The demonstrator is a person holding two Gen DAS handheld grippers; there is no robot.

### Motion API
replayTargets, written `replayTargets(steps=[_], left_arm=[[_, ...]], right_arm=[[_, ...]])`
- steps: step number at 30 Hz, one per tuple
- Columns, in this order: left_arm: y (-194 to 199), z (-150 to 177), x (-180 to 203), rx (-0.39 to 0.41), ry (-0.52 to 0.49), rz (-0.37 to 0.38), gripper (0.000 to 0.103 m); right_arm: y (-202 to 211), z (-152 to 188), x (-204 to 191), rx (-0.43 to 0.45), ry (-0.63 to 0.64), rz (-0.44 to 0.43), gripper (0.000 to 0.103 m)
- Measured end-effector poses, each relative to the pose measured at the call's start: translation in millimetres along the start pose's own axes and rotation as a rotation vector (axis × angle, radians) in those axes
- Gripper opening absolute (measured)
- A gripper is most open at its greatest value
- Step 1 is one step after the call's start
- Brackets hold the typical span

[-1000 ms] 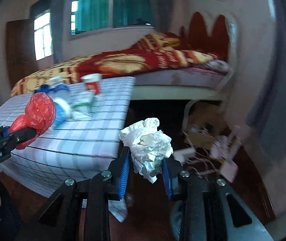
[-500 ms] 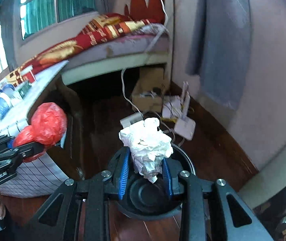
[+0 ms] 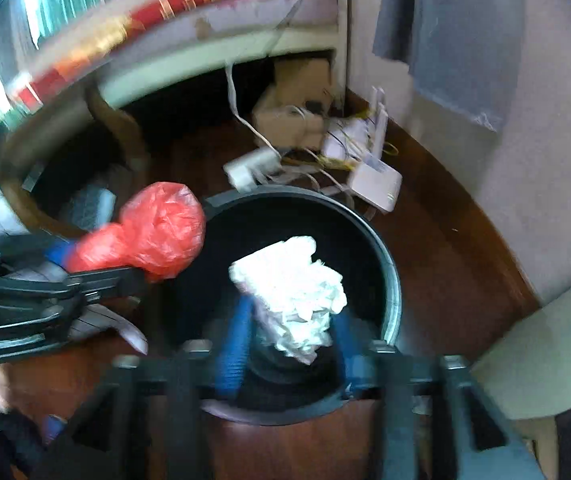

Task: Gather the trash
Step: 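Carry the red bag and tissue over the black bin and release both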

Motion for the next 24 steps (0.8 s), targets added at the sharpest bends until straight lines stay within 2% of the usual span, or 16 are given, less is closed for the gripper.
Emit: replayTargets(steps=[1,2,5,8,11,18,24], left_arm=[[-1,2,-7,0.004,0.015,-0.038,0.093],[2,3,-15,0.016,0.031,-0.076,0.096],[2,6,-31,0.018,0.048,-0.153,0.102],[0,1,-40,0.032,0.052,-0.19,0.102],[8,-2,-43,0.055,0.056,-0.214,0.102],[32,-15,-55,0.12,0.066,-0.242,0.102],[62,-17,-76,0.174,0.102,-0.278,0.102]], right_arm=[[-4,5,11,-0.007,-0.013,0.04,0.102],[-4,6,15,0.002,-0.025,0.039,0.103],[-1,10,31,-0.01,-0.073,0.076,0.103],[8,4,32,0.031,-0.081,0.087,0.103],[15,-2,29,0.048,-0.069,0.117,0.103],[31,-12,20,0.075,-0.074,0.123,0.103],[51,-31,-6,0.118,-0.052,0.123,0.103]])
Point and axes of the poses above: each gripper's, at about its wrist camera, not at the fingertips, and y roughly against the way its jaws point, x to its right, z to its underside, the point moved 10 cm from there along -y, roughly the way its jaws point, and after that the axes turned 13 degrees about -z, right-handed, at the moved point
